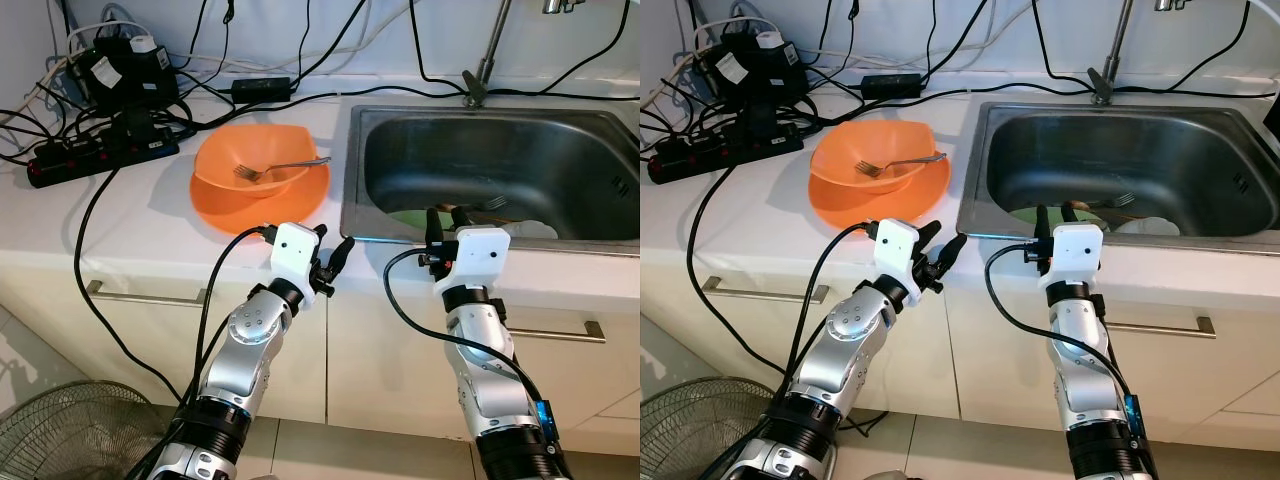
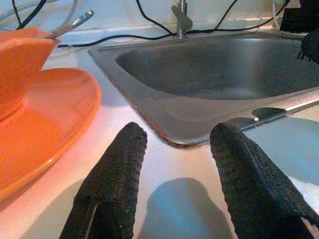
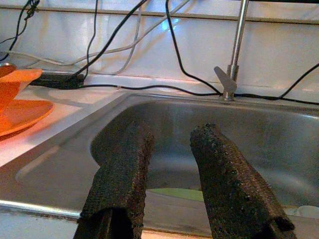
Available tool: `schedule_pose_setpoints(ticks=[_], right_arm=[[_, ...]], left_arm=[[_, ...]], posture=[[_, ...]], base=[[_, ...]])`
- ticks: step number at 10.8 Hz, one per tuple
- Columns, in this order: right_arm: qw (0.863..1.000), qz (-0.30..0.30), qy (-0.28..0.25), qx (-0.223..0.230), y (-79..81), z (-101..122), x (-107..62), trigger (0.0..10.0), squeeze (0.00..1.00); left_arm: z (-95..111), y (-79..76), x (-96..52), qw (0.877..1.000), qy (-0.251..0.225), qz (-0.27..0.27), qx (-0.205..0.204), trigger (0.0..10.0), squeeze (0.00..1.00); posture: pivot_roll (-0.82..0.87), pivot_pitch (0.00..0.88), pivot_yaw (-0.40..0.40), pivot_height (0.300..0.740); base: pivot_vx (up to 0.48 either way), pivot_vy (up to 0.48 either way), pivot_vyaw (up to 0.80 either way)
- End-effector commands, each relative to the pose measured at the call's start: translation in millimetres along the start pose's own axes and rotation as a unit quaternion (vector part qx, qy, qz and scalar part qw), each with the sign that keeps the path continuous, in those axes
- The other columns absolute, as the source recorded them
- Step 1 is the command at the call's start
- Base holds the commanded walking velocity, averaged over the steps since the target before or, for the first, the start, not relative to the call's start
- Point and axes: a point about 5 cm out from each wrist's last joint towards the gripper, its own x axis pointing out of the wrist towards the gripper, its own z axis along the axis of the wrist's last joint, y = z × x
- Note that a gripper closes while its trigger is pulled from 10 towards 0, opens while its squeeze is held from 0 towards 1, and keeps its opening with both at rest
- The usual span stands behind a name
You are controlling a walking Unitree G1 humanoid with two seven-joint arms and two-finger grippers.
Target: Kitchen organization
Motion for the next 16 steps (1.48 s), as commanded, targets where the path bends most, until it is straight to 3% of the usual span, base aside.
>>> schedule_pose_setpoints(ticks=[1,4,7,9,11,13,14,15,16], right_arm=[[1.000,0.008,0.004,0.001,4.5,-0.1,0.7,10.0,0.00],[1.000,0.016,0.012,0.004,11.6,-4.5,2.5,10.0,0.00],[1.000,0.016,0.014,0.008,13.8,-5.4,5.1,10.0,0.00],[1.000,0.016,0.017,0.009,15.1,-7.2,5.3,10.0,0.00],[1.000,0.015,0.019,0.011,16.1,-7.9,5.8,10.0,0.00],[1.000,0.015,0.020,0.012,16.9,-8.8,7.2,10.0,0.00],[1.000,0.014,0.019,0.012,16.6,-8.3,7.9,10.0,0.00],[1.000,0.011,0.018,0.012,16.1,-8.0,8.6,10.0,0.00],[1.000,0.011,0.016,0.012,16.0,-7.4,8.9,10.0,0.00]], left_arm=[[9.9,4.9,5.5,1.000,-0.016,0.009,0.014,10.0,0.00],[20.0,6.5,7.1,0.998,-0.041,0.024,0.030,10.0,0.00],[65.8,6.6,4.2,0.985,-0.121,0.029,0.122,10.0,0.00],[97.0,7.9,4.5,0.972,-0.165,0.043,0.159,10.0,0.00],[98.8,9.9,17.0,0.963,-0.128,0.035,0.233,10.0,0.00],[80.8,9.9,38.6,0.943,-0.056,0.020,0.329,10.0,0.00],[77.5,9.8,46.9,0.936,-0.034,0.023,0.348,10.0,0.00],[72.4,7.6,57.2,0.918,-0.013,0.023,0.396,10.0,0.00],[74.2,7.3,62.4,0.912,-0.013,0.031,0.409,10.0,0.00]], posture=[[0.06,0.000,0.057,0.740],[0.06,0.000,0.055,0.740],[0.08,0.000,0.055,0.740],[0.09,0.000,0.054,0.740],[0.09,0.000,0.054,0.740],[0.08,0.000,0.057,0.740],[0.08,0.000,0.059,0.740],[0.07,0.000,0.063,0.740],[0.07,0.000,0.064,0.740]], base=[[0.000,0.000,0.00],[0.000,0.000,0.00],[0.000,0.000,0.00],[0.000,0.000,0.00],[0.000,0.000,0.00],[0.000,0.000,0.00],[0.000,0.000,0.00],[0.000,0.000,0.00],[0.000,0.000,0.00]])
